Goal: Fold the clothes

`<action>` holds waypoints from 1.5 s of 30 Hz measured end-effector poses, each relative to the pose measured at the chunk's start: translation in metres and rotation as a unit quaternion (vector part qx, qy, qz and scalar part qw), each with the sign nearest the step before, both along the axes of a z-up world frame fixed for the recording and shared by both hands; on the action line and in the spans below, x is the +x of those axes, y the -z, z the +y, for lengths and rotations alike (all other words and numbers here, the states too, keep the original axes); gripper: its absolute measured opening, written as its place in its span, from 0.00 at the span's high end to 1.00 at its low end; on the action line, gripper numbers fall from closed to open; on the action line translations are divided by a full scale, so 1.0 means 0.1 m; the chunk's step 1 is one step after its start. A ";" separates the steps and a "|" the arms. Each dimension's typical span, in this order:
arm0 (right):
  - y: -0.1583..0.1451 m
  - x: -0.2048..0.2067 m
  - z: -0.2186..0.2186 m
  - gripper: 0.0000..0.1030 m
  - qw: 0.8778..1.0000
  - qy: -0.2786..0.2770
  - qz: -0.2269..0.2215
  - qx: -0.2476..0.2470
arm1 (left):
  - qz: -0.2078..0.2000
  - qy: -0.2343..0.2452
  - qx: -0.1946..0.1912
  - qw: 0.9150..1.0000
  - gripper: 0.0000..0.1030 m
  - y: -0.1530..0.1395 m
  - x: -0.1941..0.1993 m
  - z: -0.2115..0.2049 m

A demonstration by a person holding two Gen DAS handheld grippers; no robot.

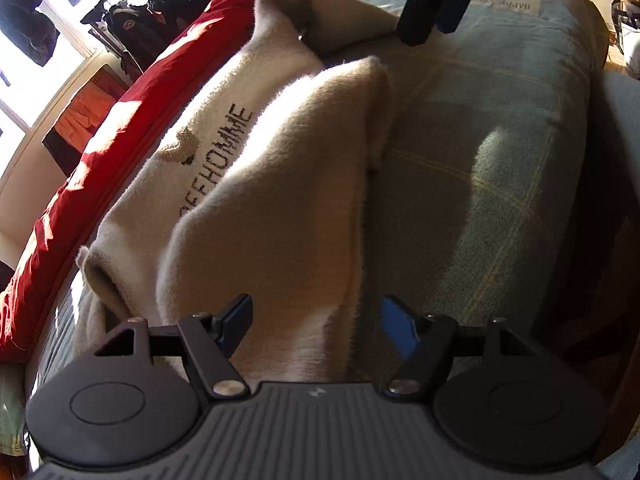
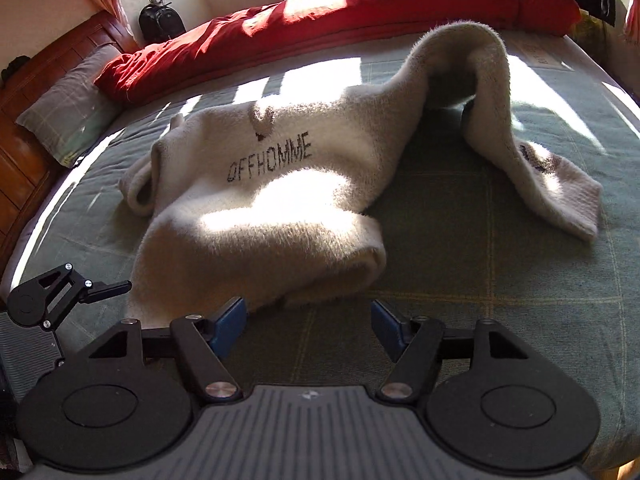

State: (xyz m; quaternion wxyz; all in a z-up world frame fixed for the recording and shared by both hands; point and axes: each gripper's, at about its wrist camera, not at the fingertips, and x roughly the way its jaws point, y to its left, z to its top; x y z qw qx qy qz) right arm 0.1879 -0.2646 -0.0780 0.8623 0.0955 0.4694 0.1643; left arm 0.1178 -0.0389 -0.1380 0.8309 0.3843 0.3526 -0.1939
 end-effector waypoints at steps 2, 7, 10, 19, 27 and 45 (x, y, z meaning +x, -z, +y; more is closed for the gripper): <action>0.04 -0.05 -0.06 0.29 1.000 0.012 0.008 0.006 | -0.005 0.006 0.034 0.999 0.30 0.16 0.01 -0.10; 0.05 -0.09 -0.25 0.29 0.999 0.037 0.007 0.017 | -0.031 0.014 0.085 0.996 0.29 0.29 0.05 -0.15; 0.07 -0.07 -0.32 0.29 0.999 0.046 0.007 0.024 | -0.053 0.007 0.119 0.991 0.34 0.30 0.08 -0.07; 0.16 0.00 -0.26 0.29 0.998 0.040 0.015 0.036 | -0.062 0.017 0.155 0.986 0.93 0.37 0.05 -0.01; 0.12 -0.01 -0.22 0.29 0.999 0.041 0.013 0.032 | -0.123 -0.055 0.085 0.987 0.94 -0.31 0.05 0.32; 0.05 -0.01 -0.13 0.29 0.999 0.031 0.011 0.023 | -0.081 -0.194 0.102 0.972 0.87 -0.33 0.11 1.35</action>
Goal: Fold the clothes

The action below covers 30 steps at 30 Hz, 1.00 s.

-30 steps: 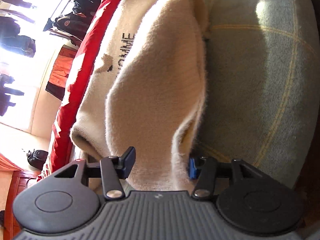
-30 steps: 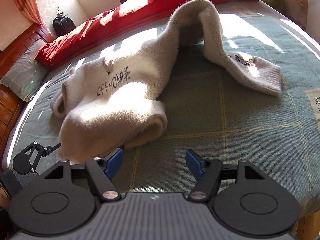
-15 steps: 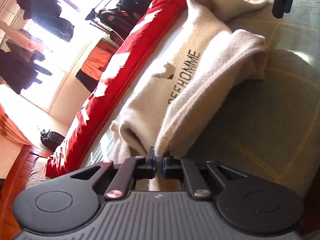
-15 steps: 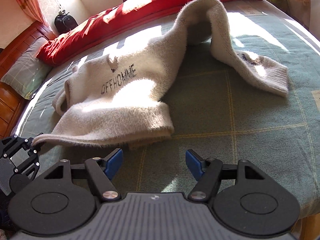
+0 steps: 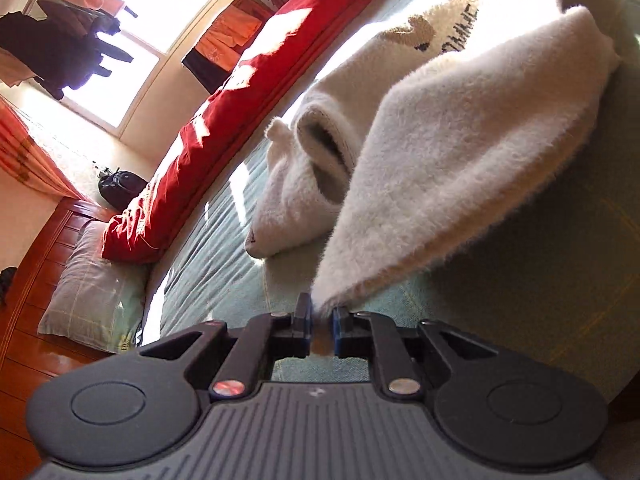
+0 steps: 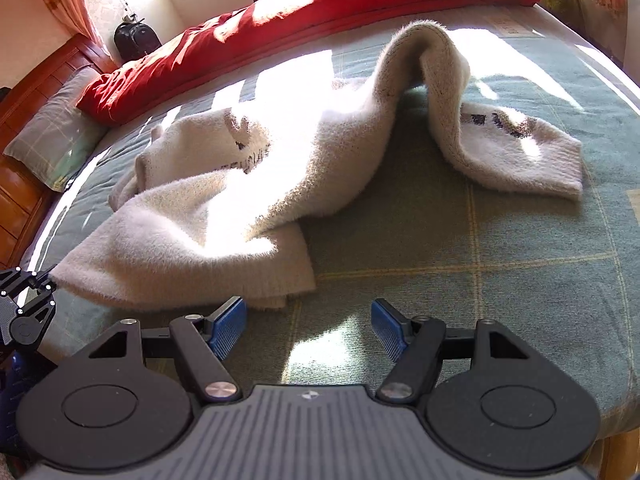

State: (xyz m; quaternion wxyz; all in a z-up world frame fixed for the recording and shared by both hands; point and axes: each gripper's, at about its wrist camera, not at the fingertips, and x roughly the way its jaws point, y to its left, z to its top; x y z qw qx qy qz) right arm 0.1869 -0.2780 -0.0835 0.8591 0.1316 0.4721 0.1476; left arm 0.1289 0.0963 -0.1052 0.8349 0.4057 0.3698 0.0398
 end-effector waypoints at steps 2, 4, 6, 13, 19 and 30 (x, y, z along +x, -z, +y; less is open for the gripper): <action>-0.01 0.00 0.00 0.29 1.000 0.002 0.000 0.001 | 0.007 0.008 0.001 1.000 0.87 0.02 -0.07 0.00; 0.00 0.01 -0.01 0.29 1.000 0.003 0.001 0.003 | 0.014 0.013 -0.006 1.000 0.86 0.00 -0.14 0.00; 0.01 0.01 0.00 0.29 1.000 0.002 0.002 0.002 | 0.023 0.018 -0.019 0.999 0.86 -0.05 -0.19 0.01; 0.01 0.00 0.04 0.29 1.000 -0.003 -0.001 0.007 | 0.033 0.030 -0.015 0.999 0.85 -0.20 -0.37 0.00; -0.15 0.01 -0.07 0.29 1.000 0.008 -0.024 0.000 | 0.013 0.040 -0.019 0.999 0.84 -0.41 -0.42 -0.10; -0.50 0.10 -0.49 0.26 0.996 0.054 -0.074 -0.010 | 0.023 0.266 -0.026 0.963 0.44 -0.35 -0.19 -1.54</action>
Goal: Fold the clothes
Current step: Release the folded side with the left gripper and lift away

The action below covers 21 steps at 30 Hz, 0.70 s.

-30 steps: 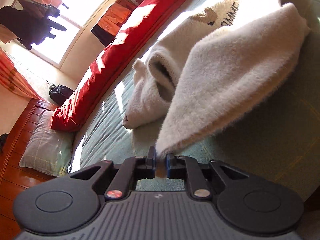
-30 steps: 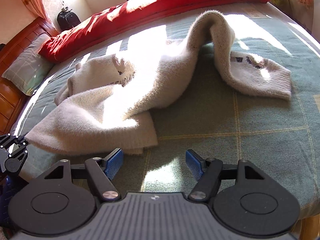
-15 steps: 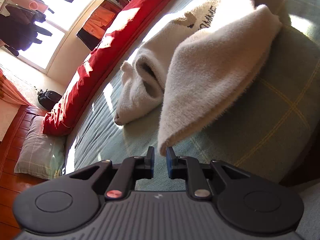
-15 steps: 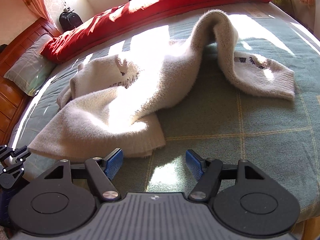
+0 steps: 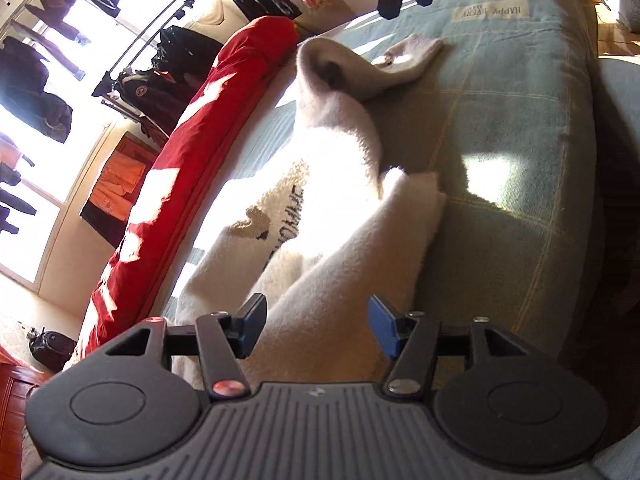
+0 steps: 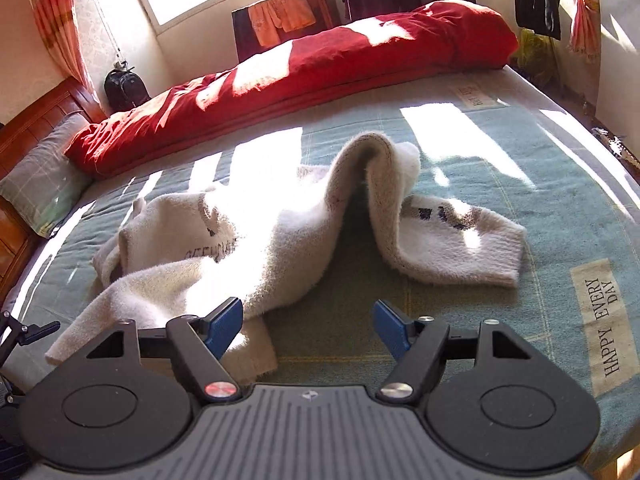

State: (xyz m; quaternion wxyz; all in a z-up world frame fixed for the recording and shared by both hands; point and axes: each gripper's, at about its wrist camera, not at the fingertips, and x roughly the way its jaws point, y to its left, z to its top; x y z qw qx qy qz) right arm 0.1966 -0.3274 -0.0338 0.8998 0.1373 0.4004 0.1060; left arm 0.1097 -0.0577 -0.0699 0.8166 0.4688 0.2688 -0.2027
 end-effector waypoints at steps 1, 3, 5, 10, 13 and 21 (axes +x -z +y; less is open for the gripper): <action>0.04 -0.01 -0.02 0.26 1.000 0.002 0.004 0.005 | 0.003 0.023 0.006 1.000 0.44 0.05 0.05 -0.17; 0.15 -0.04 -0.04 0.26 1.000 0.007 0.017 0.014 | 0.016 0.059 0.014 0.998 0.44 0.18 0.17 -0.50; 0.24 -0.07 -0.07 0.26 0.999 0.012 0.028 0.021 | 0.031 0.081 0.028 0.996 0.44 0.33 0.28 -0.74; 0.42 -0.11 -0.21 0.26 0.998 0.029 0.046 0.038 | 0.085 0.067 0.067 0.992 0.44 0.73 0.59 -1.02; 0.50 -0.11 -0.30 0.26 0.997 0.038 0.051 0.046 | 0.102 0.045 0.091 0.990 0.49 0.90 0.70 -1.03; 0.64 -0.03 -0.33 0.26 0.995 0.040 0.063 0.067 | 0.106 -0.023 -0.001 0.994 0.88 0.57 0.81 -0.78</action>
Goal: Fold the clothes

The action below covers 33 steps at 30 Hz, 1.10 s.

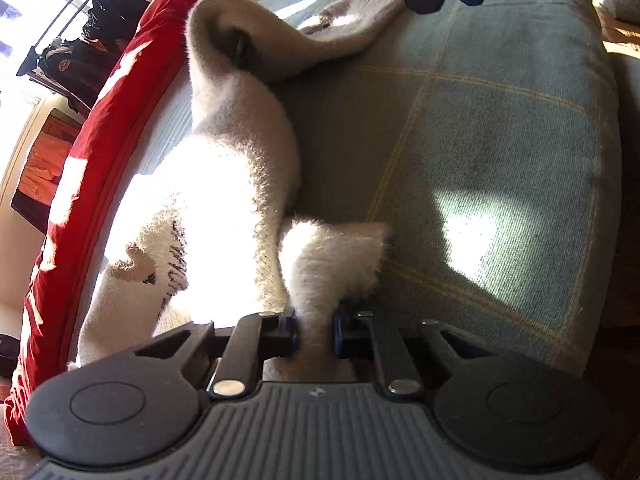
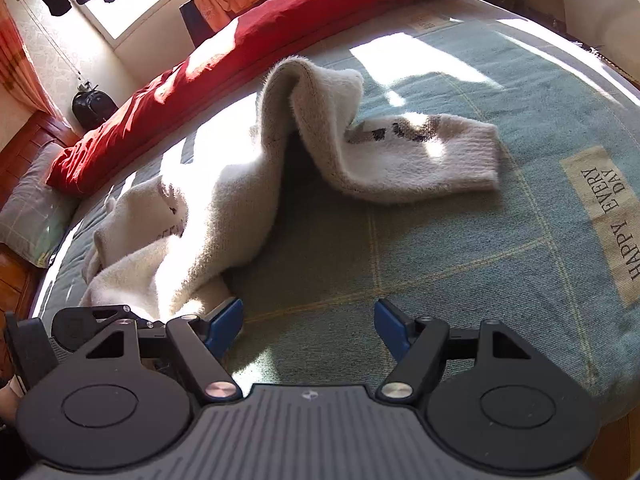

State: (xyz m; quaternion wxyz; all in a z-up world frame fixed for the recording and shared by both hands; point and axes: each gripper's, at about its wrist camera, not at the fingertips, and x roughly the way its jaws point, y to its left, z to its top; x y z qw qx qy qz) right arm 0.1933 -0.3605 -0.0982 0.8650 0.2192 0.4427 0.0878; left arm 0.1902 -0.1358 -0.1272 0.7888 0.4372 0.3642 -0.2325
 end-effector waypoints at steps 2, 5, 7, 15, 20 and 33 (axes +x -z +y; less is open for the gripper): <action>0.00 0.00 0.02 0.26 1.000 -0.006 -0.001 0.003 | -0.010 -0.009 -0.029 1.000 0.88 -0.19 -0.03 0.10; -0.01 0.00 0.04 0.26 1.000 -0.008 -0.002 0.003 | -0.025 -0.023 -0.072 0.997 0.89 -0.51 -0.10 0.24; -0.03 0.00 0.05 0.26 1.000 -0.008 -0.002 0.003 | -0.030 -0.030 -0.101 0.994 0.89 -0.74 -0.16 0.35; 0.04 0.05 0.07 0.26 0.991 -0.027 0.002 0.130 | -0.057 -0.042 -0.180 0.981 0.91 -1.32 -0.31 0.63; 0.45 0.19 0.02 0.26 0.956 -0.011 0.051 0.290 | -0.043 -0.048 -0.206 0.976 0.91 -1.36 -0.30 0.68; 0.64 0.24 0.00 0.26 0.972 0.041 0.038 0.228 | 0.021 -0.086 -0.179 0.980 0.80 -0.89 -0.26 0.72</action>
